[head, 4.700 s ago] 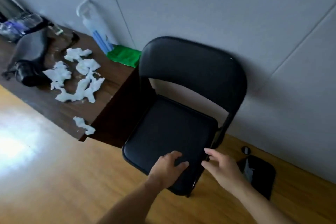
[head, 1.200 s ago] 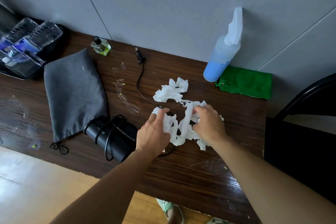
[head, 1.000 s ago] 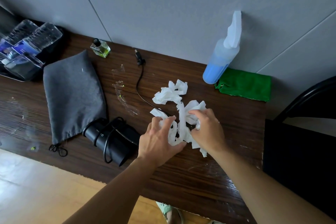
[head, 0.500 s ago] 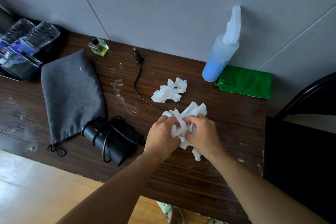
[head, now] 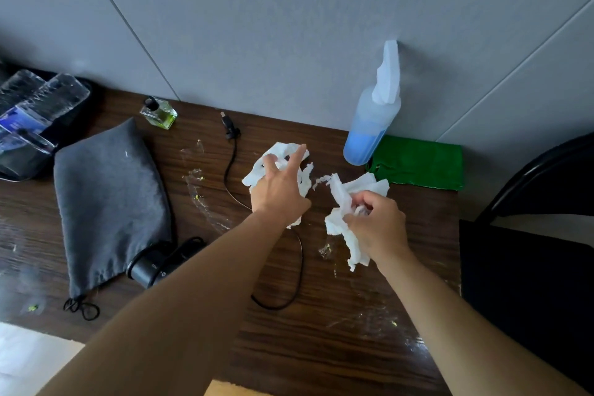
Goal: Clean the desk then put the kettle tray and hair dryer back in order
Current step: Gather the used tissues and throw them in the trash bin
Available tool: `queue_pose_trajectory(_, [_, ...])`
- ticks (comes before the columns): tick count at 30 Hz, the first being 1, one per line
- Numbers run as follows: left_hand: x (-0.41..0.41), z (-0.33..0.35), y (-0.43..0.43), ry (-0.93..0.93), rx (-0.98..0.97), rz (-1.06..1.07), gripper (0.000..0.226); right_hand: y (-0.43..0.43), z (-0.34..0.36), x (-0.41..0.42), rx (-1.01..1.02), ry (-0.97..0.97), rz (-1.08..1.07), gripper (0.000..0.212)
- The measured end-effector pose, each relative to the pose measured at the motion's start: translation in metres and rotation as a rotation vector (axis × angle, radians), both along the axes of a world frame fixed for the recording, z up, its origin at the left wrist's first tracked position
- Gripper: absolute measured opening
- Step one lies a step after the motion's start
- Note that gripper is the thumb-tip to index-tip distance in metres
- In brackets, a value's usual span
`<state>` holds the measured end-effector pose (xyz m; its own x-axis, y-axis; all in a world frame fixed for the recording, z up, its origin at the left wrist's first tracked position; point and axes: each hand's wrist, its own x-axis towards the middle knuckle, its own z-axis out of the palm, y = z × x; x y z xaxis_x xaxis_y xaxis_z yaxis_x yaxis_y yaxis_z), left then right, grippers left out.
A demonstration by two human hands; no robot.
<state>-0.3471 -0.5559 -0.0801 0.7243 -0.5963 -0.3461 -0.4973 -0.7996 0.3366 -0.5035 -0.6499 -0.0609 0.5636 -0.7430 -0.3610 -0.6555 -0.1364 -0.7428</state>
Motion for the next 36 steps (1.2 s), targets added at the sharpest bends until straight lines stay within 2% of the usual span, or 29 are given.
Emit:
queue_pose_trajectory(4, [0.002, -0.013, -0.01, 0.107, 0.101, -0.006, 0.087, -0.009, -0.007, -0.023, 0.032, 0.025, -0.084, 0.026])
queue_pose_trajectory(7, [0.006, -0.015, -0.01, 0.141, 0.03, 0.098, 0.061, -0.014, -0.011, -0.039, 0.057, 0.041, -0.14, 0.027])
queue_pose_trajectory(9, [0.009, -0.013, -0.007, 0.127, -0.054, 0.174, 0.053, -0.014, -0.013, -0.047, 0.067, 0.05, -0.168, 0.027])
queue_pose_trajectory(12, [0.013, -0.001, -0.002, 0.106, -0.164, 0.228, 0.052, -0.014, -0.008, -0.055, 0.088, 0.045, -0.199, 0.028])
queue_pose_trajectory(16, [0.011, 0.02, 0.004, 0.169, -0.267, 0.297, 0.055, -0.013, 0.004, -0.066, 0.077, 0.03, -0.2, 0.027])
queue_pose_trajectory(25, [-0.061, 0.049, -0.004, 0.295, -0.314, 0.119, 0.042, -0.02, 0.03, -0.097, 0.125, -0.053, -0.254, 0.028])
queue_pose_trajectory(32, [-0.143, 0.063, -0.042, 0.328, -0.333, -0.002, 0.031, -0.035, 0.041, -0.153, 0.135, -0.101, -0.304, 0.036])
queue_pose_trajectory(36, [-0.196, 0.065, -0.065, 0.336, -0.35, -0.055, 0.031, -0.05, 0.045, -0.205, 0.17, -0.124, -0.301, 0.027])
